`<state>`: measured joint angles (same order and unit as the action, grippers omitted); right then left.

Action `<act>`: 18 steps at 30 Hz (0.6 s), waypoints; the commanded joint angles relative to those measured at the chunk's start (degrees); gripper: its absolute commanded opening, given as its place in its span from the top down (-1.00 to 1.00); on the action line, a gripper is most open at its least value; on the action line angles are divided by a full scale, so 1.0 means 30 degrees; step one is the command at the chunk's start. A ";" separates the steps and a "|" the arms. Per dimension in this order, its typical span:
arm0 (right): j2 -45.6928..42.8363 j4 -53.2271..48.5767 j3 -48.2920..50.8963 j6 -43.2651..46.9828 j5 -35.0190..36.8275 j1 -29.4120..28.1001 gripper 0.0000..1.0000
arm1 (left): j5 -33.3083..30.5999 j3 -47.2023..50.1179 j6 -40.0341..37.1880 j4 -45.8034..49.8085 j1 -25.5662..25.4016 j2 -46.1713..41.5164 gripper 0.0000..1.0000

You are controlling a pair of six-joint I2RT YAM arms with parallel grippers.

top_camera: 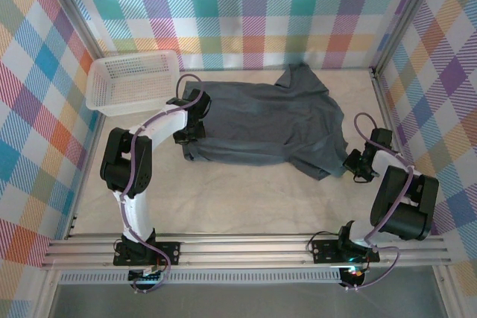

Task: Fold the inside-out t-shirt

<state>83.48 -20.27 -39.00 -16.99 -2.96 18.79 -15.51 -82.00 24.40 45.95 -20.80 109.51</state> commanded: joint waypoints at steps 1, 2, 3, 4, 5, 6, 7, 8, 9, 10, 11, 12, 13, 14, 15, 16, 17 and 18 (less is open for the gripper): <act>-0.0280 -0.0497 -0.0491 -0.0225 -0.0467 -0.0009 1.00 | 0.0000 0.0039 0.0036 0.0355 0.0210 -0.0841 1.00; -0.0588 -0.0866 -0.0653 -0.0465 -0.0769 -0.0003 1.00 | -0.0086 -0.0009 0.0054 0.0475 0.0202 -0.0983 1.00; -0.1094 -0.1261 -0.0777 -0.0812 -0.1224 -0.0001 1.00 | -0.0174 -0.0068 0.0039 0.0636 0.0202 -0.1276 1.00; -0.1739 -0.1513 -0.0797 -0.1102 -0.1667 -0.0013 1.00 | -0.0284 -0.0012 0.0039 0.0666 0.0203 -0.1684 1.00; -0.2425 -0.1717 -0.0777 -0.1337 -0.1715 -0.0018 1.00 | -0.0360 0.0161 -0.0041 0.0587 0.0214 -0.2203 1.00; -0.3084 -0.1781 -0.0717 -0.1439 -0.1389 -0.0019 1.00 | -0.0442 0.0410 -0.0119 0.0414 0.0223 -0.2671 1.00; -0.3832 -0.1792 -0.0541 -0.1549 -0.0696 -0.0019 1.00 | -0.0575 0.0749 -0.0230 0.0253 0.0238 -0.3172 1.00; -0.4283 -0.1656 -0.0315 -0.1613 -0.0002 -0.0018 1.00 | -0.0700 0.1016 -0.0279 0.0188 0.0267 -0.3475 1.00; -0.4572 -0.1276 -0.0093 -0.1484 0.0398 -0.0021 0.96 | -0.0748 0.1254 -0.0310 0.0180 0.0325 -0.3692 1.00; -0.4587 -0.0949 -0.0010 -0.1257 0.0445 -0.0020 0.57 | -0.0702 0.1389 -0.0366 0.0208 0.0391 -0.3778 1.00; -0.4429 -0.0752 0.0015 -0.1013 0.0185 -0.0014 0.24 | -0.0630 0.1439 -0.0370 0.0264 0.0427 -0.3779 1.00; -0.4034 -0.0558 -0.0112 -0.0620 -0.0314 -0.0013 0.12 | -0.0497 0.1447 -0.0316 0.0323 0.0454 -0.3715 1.00; -0.3501 -0.0554 -0.0331 -0.0231 -0.0703 -0.0012 0.08 | -0.0359 0.1462 -0.0284 0.0344 0.0459 -0.3598 1.00; -0.2893 -0.0606 -0.0617 -0.0066 -0.1000 -0.0008 0.04 | -0.0196 0.1448 -0.0256 0.0312 0.0458 -0.3506 1.00; -0.2331 -0.0751 -0.0932 -0.0089 -0.1178 -0.0004 0.01 | -0.0068 0.1460 -0.0237 0.0297 0.0458 -0.3440 1.00; -0.1633 -0.0990 -0.1329 -0.0293 -0.1364 0.0032 -0.02 | -0.0032 0.1463 -0.0201 0.0270 0.0473 -0.3373 1.00; -0.1132 -0.1288 -0.1705 -0.0708 -0.1482 0.0088 -0.08 | 0.0009 0.1415 -0.0210 0.0268 0.0455 -0.3314 1.00; -0.0607 -0.1538 -0.2075 -0.1374 -0.1812 0.0232 -0.10 | -0.0012 0.1430 -0.0196 0.0283 0.0458 -0.3270 1.00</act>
<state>78.56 -22.85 -41.85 -19.29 -5.50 18.81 -15.86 -78.48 24.36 46.35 -20.05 99.04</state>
